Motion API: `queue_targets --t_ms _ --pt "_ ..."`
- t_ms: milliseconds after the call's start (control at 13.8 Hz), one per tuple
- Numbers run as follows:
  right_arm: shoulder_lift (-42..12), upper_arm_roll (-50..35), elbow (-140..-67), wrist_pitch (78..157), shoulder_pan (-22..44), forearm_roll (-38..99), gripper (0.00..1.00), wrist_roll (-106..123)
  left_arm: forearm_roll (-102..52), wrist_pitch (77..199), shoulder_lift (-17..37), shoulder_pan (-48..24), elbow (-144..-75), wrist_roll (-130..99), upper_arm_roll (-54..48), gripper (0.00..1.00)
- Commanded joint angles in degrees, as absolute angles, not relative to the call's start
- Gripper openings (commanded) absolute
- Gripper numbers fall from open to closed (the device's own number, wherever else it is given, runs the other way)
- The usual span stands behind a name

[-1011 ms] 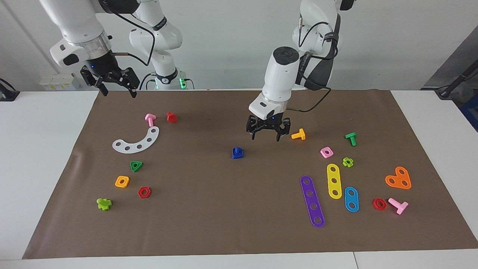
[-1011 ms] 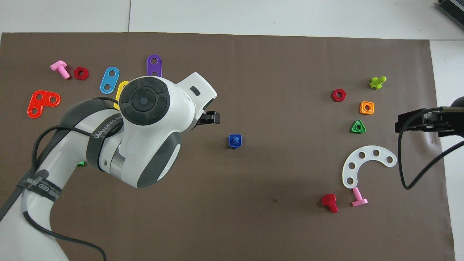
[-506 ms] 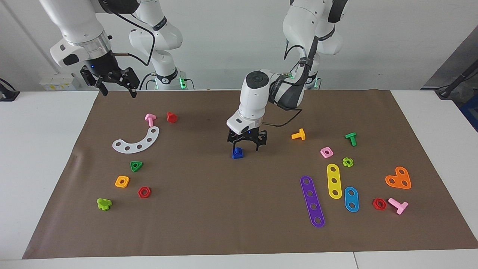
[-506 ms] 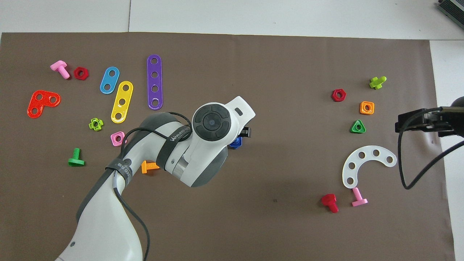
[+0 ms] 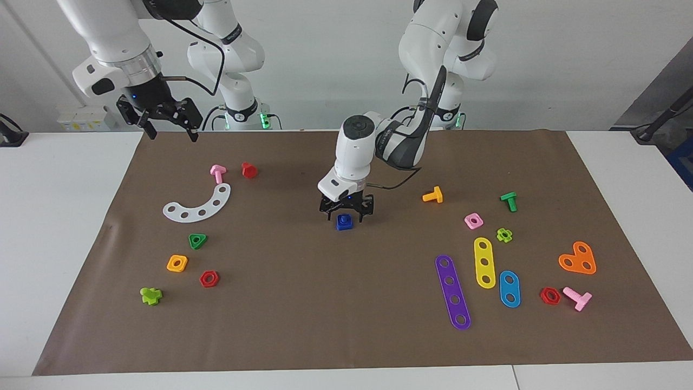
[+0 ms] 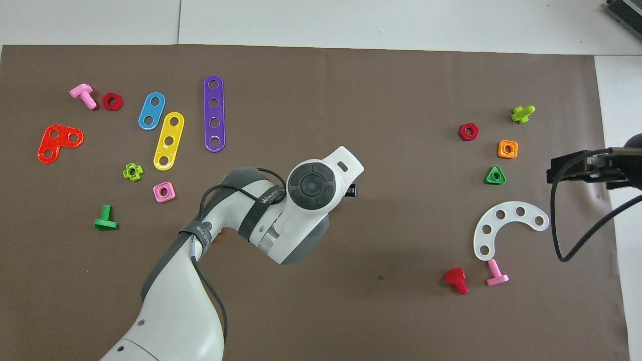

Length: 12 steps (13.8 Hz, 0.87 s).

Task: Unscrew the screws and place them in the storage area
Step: 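Grip the blue nut with the left gripper and twist it off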

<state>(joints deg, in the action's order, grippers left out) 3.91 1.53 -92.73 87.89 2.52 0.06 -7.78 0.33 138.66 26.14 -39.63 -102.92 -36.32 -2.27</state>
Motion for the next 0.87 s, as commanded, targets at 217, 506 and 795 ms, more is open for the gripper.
queue_targets --t_ms 217,506,795 --pt "5.01 1.14 -93.78 87.98 2.02 0.09 1.00 -6.42 0.88 142.21 24.70 -40.52 -106.88 -40.16 -1.32 0.82" --pt "5.01 1.14 -93.78 87.98 2.02 0.09 1.00 -6.42 1.31 139.75 24.79 -40.61 -105.39 -40.43 -0.88 0.78" --pt "5.01 1.14 -93.78 87.98 2.02 0.09 1.00 -6.42 1.41 139.83 24.79 -40.61 -104.94 -40.69 -0.70 0.75"
